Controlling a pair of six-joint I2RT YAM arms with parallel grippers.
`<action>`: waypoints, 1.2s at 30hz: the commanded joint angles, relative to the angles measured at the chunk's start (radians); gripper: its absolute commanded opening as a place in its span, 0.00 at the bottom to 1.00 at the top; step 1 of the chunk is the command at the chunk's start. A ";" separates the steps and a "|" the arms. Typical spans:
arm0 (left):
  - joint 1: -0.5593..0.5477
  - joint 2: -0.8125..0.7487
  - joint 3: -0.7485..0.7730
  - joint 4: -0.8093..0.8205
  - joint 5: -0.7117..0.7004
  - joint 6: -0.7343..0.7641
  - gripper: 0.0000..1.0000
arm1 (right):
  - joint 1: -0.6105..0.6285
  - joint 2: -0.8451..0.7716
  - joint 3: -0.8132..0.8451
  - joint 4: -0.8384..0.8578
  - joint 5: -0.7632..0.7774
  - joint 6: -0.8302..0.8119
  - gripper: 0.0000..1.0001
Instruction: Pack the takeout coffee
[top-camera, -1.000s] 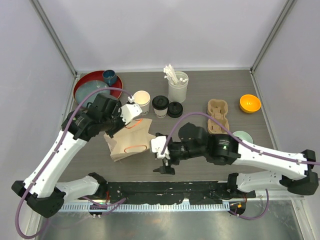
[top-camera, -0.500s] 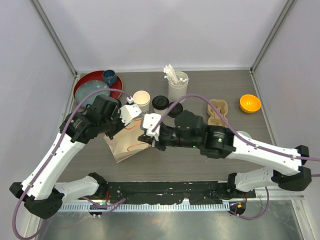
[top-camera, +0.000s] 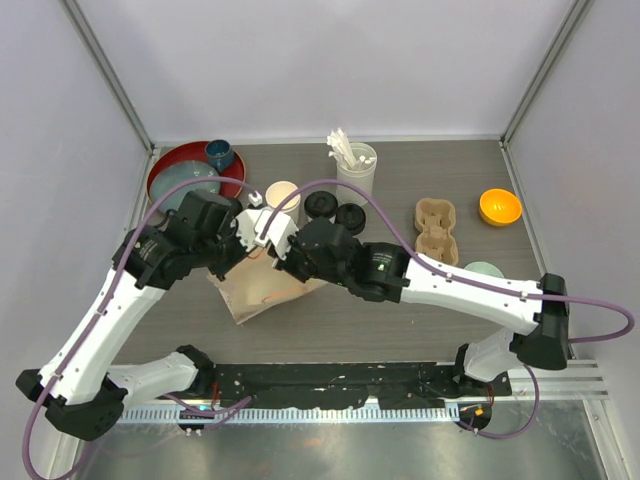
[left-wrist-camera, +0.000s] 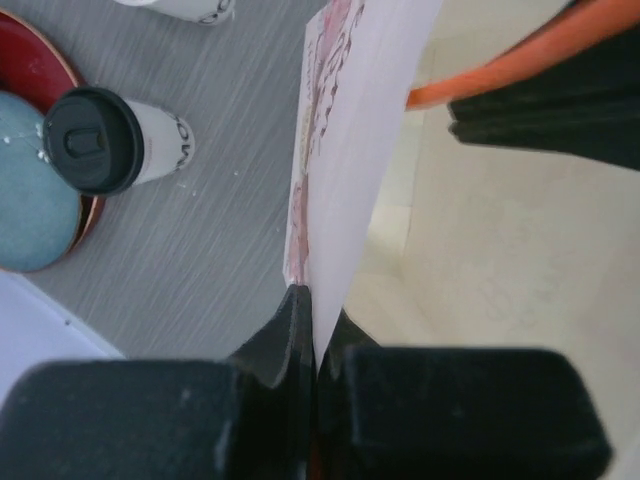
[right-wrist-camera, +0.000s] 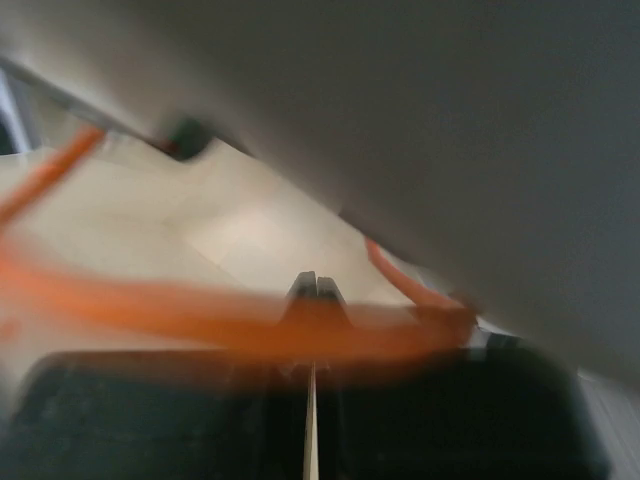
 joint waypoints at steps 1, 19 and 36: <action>-0.004 -0.015 0.082 0.001 0.062 -0.055 0.00 | -0.011 0.058 -0.023 0.045 0.220 0.021 0.01; 0.005 -0.003 0.042 0.050 -0.122 -0.075 0.00 | -0.117 -0.125 -0.328 0.168 0.503 0.259 0.01; -0.007 0.026 -0.002 0.093 -0.168 0.021 0.00 | -0.227 -0.286 0.025 0.012 -0.333 0.248 0.71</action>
